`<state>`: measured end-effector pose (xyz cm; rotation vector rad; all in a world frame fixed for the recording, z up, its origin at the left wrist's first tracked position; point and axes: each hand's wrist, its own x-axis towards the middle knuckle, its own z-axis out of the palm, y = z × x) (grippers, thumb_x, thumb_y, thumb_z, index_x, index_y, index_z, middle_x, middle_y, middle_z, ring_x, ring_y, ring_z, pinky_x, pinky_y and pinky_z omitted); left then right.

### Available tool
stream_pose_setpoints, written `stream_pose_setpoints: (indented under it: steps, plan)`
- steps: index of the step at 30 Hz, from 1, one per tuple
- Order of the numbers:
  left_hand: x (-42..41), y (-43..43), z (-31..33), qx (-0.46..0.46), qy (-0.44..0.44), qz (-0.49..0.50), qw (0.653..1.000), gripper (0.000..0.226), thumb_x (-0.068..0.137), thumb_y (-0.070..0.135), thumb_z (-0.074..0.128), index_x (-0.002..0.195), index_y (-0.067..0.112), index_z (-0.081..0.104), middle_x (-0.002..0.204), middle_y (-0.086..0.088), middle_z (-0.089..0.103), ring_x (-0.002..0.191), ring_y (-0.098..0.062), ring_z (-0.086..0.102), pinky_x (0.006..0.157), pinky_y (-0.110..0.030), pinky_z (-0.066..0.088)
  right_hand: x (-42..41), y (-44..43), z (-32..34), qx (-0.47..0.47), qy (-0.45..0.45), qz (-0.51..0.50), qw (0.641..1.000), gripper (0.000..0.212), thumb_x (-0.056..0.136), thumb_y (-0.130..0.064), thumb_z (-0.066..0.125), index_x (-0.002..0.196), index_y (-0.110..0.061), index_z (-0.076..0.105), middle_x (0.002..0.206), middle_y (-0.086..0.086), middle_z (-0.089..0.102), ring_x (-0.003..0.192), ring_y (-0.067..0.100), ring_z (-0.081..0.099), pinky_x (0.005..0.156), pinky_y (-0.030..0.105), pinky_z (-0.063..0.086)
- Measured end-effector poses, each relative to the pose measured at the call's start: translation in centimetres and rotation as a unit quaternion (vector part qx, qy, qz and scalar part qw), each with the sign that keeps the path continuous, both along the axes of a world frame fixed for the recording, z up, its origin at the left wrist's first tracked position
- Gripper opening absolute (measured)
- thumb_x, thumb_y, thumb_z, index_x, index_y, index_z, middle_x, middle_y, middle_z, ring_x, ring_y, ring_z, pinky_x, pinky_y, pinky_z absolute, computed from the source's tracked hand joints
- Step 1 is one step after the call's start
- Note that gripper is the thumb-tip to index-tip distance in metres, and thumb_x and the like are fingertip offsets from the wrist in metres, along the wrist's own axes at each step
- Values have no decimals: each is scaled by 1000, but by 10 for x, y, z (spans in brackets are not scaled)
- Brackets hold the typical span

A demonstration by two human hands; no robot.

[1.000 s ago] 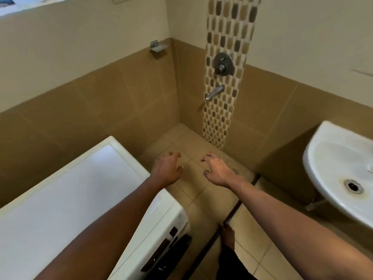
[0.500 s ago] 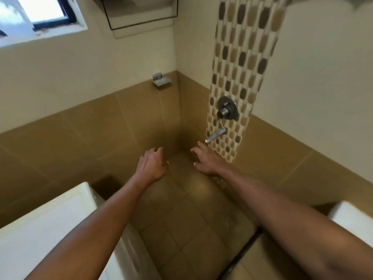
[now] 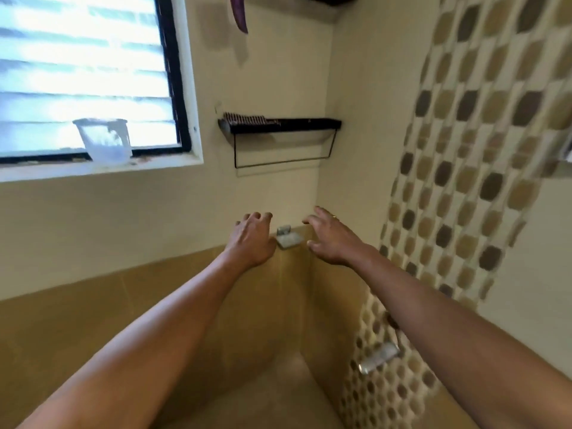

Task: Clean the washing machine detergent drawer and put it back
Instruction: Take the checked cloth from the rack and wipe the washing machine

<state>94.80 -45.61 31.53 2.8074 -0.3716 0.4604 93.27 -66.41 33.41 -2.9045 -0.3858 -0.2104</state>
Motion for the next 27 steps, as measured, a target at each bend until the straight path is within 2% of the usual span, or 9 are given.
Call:
stream_pose_setpoints:
  steps: [4, 7, 11, 15, 18, 20, 22, 25, 27]
  plan:
    - [74, 21, 41, -12, -48, 8, 999, 53, 95, 33, 60, 143, 12, 51, 139, -14, 59, 130, -35, 52, 104, -46, 45, 73, 16, 31, 29, -35, 0, 999, 65, 95, -20, 65, 155, -19, 41, 171, 10, 16, 156, 30, 23, 121, 43, 32]
    - [116, 36, 64, -44, -89, 20, 995, 52, 94, 31, 60, 142, 12, 52, 138, -14, 60, 128, -35, 53, 103, -46, 46, 120, 26, 54, 50, -84, 14, 995, 57, 94, -18, 64, 149, -20, 49, 167, 5, 27, 152, 26, 31, 118, 39, 35]
    - [166, 58, 87, -120, -156, 57, 979, 45, 91, 24, 61, 135, 13, 60, 125, -16, 67, 118, -37, 60, 95, -46, 53, 186, 46, 100, 68, -233, 72, 967, 35, 91, -23, 60, 124, -17, 66, 131, 1, 59, 123, 24, 56, 100, 40, 49]
    - [199, 80, 93, -163, -187, 87, 965, 31, 92, 23, 61, 122, 15, 66, 110, -14, 73, 100, -36, 69, 82, -40, 55, 238, 73, 157, 108, -323, 114, 933, 28, 87, -37, 64, 109, -20, 71, 108, -1, 64, 105, 21, 61, 90, 39, 53]
    - [219, 92, 92, -171, -189, 101, 962, 28, 95, 25, 62, 121, 17, 67, 110, -12, 75, 98, -34, 71, 82, -39, 54, 272, 94, 193, 115, -278, 153, 941, 35, 88, -45, 70, 111, -20, 73, 107, -2, 68, 103, 17, 64, 91, 37, 54]
    - [228, 97, 90, -162, -185, 106, 964, 28, 96, 28, 60, 121, 18, 67, 110, -11, 76, 97, -33, 71, 81, -38, 54, 287, 109, 208, 95, -218, 177, 955, 41, 88, -51, 75, 113, -19, 75, 108, -2, 73, 102, 14, 67, 93, 35, 55]
    - [236, 102, 90, -161, -189, 108, 963, 28, 97, 30, 59, 121, 19, 66, 109, -9, 76, 95, -31, 72, 79, -37, 55, 298, 124, 215, 63, -142, 200, 967, 47, 84, -55, 79, 116, -21, 76, 109, -4, 74, 102, 11, 67, 88, 28, 53]
    - [240, 107, 89, -174, -185, 118, 960, 28, 95, 31, 60, 121, 21, 66, 107, -7, 76, 94, -30, 71, 78, -36, 54, 313, 139, 213, 20, -77, 233, 969, 36, 83, -47, 84, 111, -23, 80, 104, -7, 76, 98, 7, 67, 77, 19, 45]
    - [239, 111, 87, -177, -178, 121, 960, 28, 94, 30, 60, 121, 23, 66, 105, -6, 76, 92, -29, 70, 76, -34, 52, 322, 142, 212, 51, -56, 254, 964, 24, 83, -36, 87, 101, -22, 84, 98, -10, 79, 95, 1, 70, 78, 17, 45]
